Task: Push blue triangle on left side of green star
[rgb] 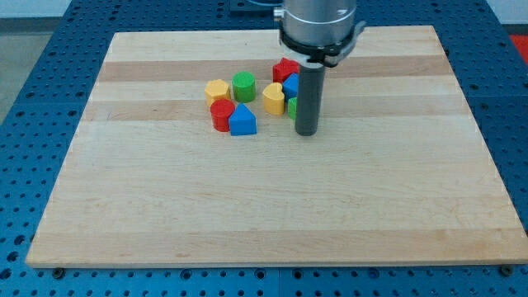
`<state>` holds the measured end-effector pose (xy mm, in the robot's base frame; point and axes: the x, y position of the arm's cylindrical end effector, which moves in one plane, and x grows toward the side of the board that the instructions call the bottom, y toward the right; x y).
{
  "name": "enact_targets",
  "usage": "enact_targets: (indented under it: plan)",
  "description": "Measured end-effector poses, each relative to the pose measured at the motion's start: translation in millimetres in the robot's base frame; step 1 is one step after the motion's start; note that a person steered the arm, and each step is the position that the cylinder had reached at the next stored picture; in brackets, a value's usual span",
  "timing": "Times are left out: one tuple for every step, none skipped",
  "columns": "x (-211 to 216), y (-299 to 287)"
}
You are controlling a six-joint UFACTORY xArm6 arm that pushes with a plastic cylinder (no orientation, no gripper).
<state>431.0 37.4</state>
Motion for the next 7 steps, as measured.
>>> enact_targets:
  plan:
    - [2.7, -6.5]
    - [42.9, -15.7]
    - [54.2, -79.2]
    - [50.5, -137.2]
    - [29.0, -133.8]
    - [19.1, -114.3]
    - [0.8, -104.1]
